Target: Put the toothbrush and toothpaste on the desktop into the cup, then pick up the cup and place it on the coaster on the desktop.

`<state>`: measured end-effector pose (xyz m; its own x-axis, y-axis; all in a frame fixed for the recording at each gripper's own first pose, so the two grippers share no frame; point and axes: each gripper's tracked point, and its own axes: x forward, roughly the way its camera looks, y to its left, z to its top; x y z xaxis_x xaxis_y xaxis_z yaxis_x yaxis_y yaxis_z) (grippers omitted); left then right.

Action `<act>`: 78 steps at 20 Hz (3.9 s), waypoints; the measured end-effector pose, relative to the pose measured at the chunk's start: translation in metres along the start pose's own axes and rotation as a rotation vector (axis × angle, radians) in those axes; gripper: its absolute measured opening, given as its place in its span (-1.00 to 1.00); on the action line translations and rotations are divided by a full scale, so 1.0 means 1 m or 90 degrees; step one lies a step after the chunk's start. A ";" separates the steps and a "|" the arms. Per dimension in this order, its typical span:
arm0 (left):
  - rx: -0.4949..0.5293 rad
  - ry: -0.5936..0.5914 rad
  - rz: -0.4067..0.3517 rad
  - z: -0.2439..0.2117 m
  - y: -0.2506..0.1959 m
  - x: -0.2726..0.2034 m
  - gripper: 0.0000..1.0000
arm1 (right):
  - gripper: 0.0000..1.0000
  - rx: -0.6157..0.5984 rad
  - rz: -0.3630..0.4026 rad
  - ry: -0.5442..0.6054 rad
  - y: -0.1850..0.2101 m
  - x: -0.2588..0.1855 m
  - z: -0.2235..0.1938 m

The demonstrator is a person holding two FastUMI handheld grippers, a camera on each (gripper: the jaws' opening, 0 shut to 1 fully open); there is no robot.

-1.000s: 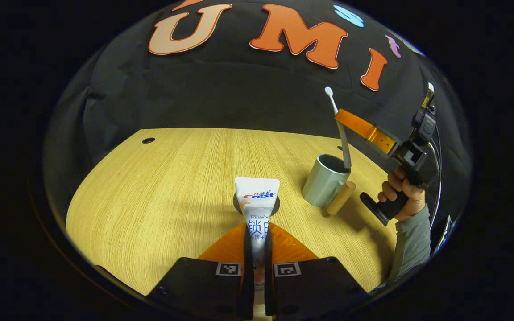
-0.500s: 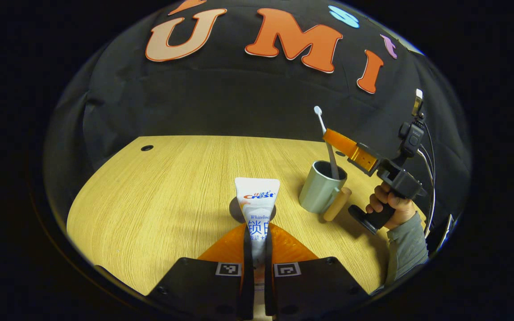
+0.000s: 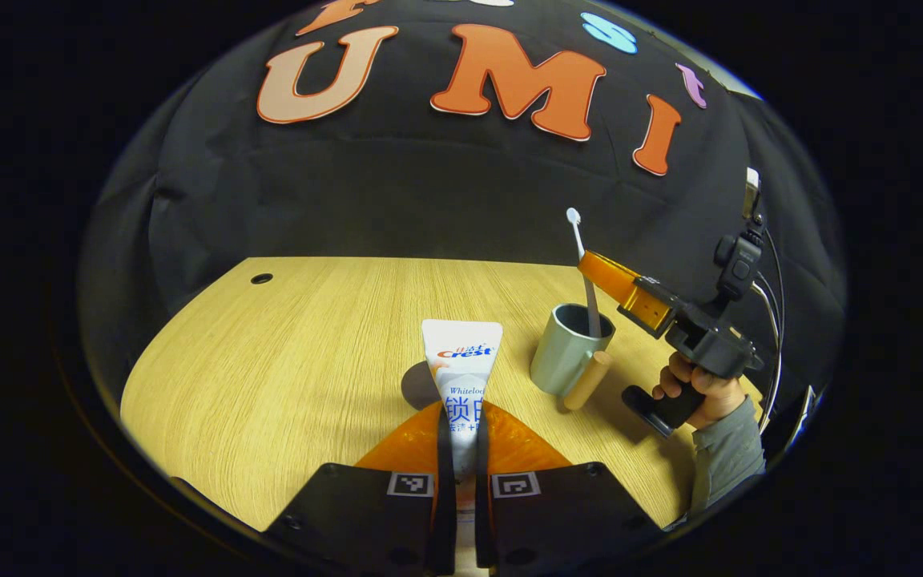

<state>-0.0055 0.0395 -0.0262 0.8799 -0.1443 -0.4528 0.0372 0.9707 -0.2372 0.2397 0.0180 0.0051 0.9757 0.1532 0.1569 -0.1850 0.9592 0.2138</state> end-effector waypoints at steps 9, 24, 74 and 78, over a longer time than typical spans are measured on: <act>0.005 -0.018 -0.002 0.018 -0.001 0.017 -0.75 | -0.87 -0.016 -0.006 -0.006 -0.001 -0.025 0.004; 0.023 -0.105 -0.086 0.084 -0.015 0.099 -0.75 | -0.59 -0.002 0.003 -0.005 -0.004 -0.096 0.025; 0.008 -0.331 -0.183 0.153 -0.095 0.221 -0.65 | 0.30 -0.081 -0.069 -0.056 -0.054 -0.193 0.056; 0.012 -0.304 -0.188 0.133 -0.095 0.221 -0.60 | 0.30 -0.082 -0.072 -0.052 -0.053 -0.193 0.054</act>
<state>0.2486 -0.0590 0.0109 0.9473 -0.3124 0.0711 0.3196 0.9061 -0.2771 0.0553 -0.0753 0.0155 0.9756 0.0281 0.2179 -0.0532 0.9925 0.1101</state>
